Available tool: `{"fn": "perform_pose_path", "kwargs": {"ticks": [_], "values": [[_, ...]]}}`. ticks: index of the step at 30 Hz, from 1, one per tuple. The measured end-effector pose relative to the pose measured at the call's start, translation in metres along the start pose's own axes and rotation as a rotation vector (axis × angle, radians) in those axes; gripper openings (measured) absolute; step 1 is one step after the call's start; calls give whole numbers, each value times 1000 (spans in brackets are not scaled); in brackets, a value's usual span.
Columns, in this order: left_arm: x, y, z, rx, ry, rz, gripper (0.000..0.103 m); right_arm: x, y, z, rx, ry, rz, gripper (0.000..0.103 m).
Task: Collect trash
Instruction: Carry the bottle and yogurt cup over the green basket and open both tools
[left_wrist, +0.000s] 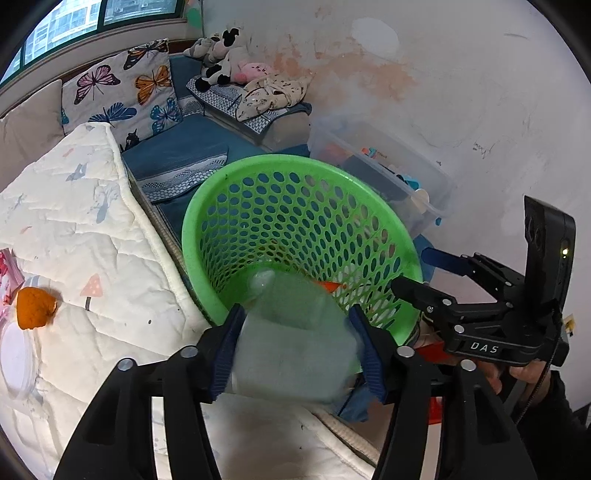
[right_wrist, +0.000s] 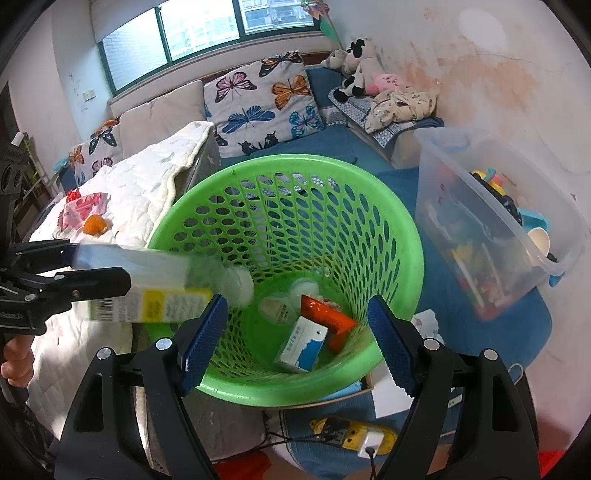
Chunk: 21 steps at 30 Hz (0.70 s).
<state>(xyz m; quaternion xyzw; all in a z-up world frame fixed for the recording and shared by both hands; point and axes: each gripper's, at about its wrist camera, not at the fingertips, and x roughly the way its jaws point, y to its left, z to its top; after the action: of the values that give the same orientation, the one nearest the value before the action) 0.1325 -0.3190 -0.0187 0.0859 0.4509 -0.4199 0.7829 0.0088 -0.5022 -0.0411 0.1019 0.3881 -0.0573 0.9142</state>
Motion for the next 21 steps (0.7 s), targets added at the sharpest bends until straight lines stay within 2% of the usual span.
{"fn": "perform_pose_path", "kwargs": {"ticks": [13,21], "values": [[-43,31,-16,-52,-57,28,64,-13,40,6,-54,-26,36,80],[-37,30,-15,-38,-57,23,64,-16,55,8,-56,-40,38,80]]}}
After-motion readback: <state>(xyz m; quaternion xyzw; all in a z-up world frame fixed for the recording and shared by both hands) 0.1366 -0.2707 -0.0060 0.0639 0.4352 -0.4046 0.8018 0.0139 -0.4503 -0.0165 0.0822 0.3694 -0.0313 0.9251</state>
